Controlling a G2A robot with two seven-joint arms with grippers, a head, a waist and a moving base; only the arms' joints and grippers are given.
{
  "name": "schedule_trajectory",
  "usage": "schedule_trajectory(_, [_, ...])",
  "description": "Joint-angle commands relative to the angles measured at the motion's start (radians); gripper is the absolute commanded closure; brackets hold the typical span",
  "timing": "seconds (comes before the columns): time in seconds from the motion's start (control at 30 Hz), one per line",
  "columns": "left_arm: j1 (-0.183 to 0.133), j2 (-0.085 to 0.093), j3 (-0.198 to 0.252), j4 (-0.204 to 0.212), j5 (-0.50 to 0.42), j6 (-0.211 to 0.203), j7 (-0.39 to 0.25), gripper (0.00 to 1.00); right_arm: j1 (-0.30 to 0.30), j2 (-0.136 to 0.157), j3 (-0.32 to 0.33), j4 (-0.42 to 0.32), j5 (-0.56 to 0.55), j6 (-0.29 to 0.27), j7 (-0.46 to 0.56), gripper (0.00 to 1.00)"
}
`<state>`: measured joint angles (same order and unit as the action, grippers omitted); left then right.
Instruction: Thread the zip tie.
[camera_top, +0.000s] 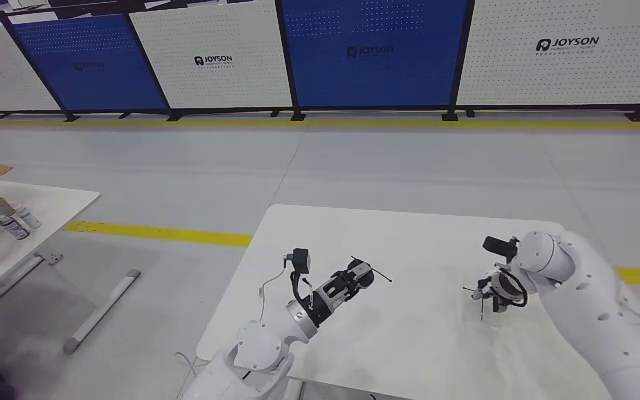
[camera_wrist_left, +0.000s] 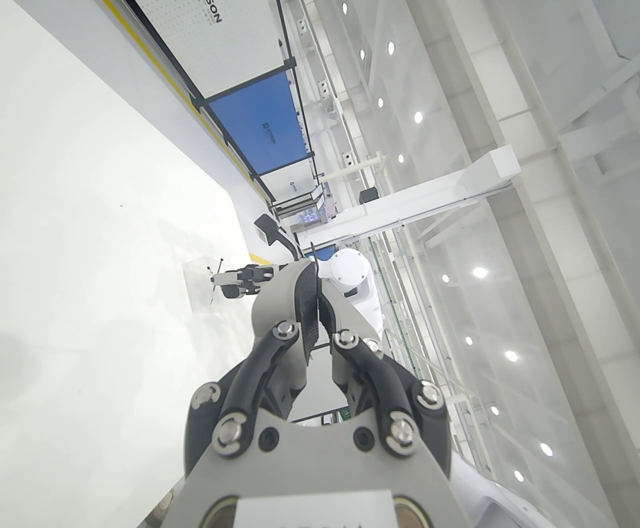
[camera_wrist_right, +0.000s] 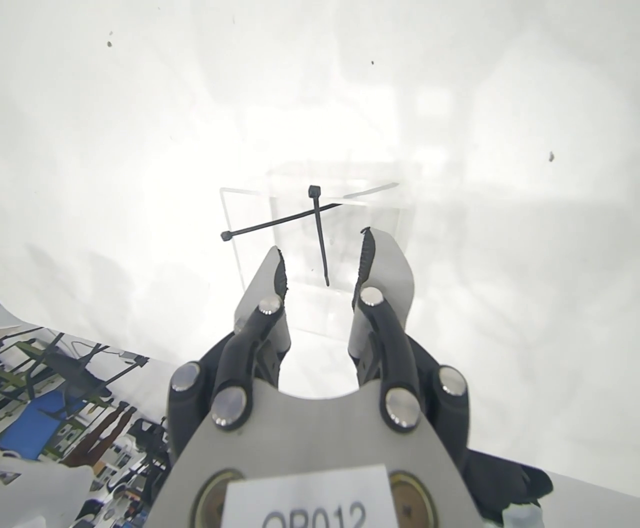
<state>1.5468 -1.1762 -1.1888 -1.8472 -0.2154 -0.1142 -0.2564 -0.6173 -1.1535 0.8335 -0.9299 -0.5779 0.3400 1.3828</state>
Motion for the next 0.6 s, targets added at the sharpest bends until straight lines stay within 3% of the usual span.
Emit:
schedule_trajectory(0.0, [0.0,0.0,0.0,0.0,0.0,0.0,0.0,1.0,0.006,-0.006,-0.003,0.012,-0.002,0.0,-0.001,0.64])
schedule_trajectory(0.23, [0.0,0.0,0.0,0.0,0.0,0.0,0.0,1.0,0.023,-0.027,-0.014,0.058,-0.013,0.0,-0.003,0.68])
schedule_trajectory(0.3, [0.0,0.0,0.0,0.0,0.0,0.0,0.0,1.0,0.029,-0.034,-0.02,0.07,-0.017,0.0,0.0,0.74])
schedule_trajectory(0.57, [0.0,0.0,0.0,0.0,0.0,0.0,0.0,1.0,0.05,-0.056,-0.035,0.122,-0.023,0.0,0.003,0.75])
